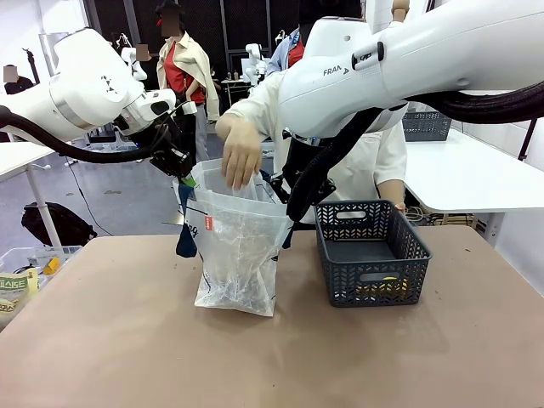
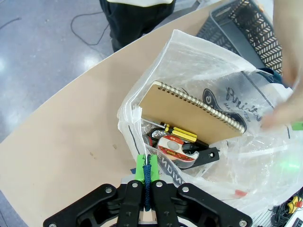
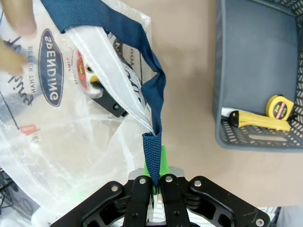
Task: Transfer purchased items from the store into the shopping bag.
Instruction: Move the Reusable shopping bag to the right side of the table.
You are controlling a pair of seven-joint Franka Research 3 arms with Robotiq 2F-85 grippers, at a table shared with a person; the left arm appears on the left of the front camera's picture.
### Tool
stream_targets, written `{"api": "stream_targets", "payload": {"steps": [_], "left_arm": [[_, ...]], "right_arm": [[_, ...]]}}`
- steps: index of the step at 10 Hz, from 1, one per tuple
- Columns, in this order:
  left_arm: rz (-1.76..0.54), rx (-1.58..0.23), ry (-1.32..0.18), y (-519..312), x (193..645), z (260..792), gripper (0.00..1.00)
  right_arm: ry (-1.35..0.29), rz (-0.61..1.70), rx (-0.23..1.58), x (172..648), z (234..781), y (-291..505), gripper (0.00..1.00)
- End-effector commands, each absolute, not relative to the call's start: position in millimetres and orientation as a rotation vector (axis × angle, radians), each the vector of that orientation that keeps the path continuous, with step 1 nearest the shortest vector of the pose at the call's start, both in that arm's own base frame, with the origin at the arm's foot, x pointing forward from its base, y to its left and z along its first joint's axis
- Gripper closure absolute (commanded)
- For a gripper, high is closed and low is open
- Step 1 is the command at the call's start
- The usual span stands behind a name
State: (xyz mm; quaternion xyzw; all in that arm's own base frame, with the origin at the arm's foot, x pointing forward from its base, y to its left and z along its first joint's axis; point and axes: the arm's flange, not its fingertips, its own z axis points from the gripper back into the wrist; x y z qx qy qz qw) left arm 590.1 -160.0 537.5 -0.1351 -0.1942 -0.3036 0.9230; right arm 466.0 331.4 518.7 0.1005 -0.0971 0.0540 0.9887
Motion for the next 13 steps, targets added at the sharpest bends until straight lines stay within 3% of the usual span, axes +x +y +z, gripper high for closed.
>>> {"api": "stream_targets", "payload": {"steps": [1, 13], "left_arm": [[-0.624, -0.272, -0.398, -159.2, 590.4, 537.3, 1.0], [-0.624, -0.272, -0.398, -159.2, 590.4, 537.3, 1.0]], "right_arm": [[-0.194, 0.109, 0.201, 465.7, 518.3, 331.1, 1.0], [-0.194, 0.109, 0.201, 465.7, 518.3, 331.1, 1.0]]}}
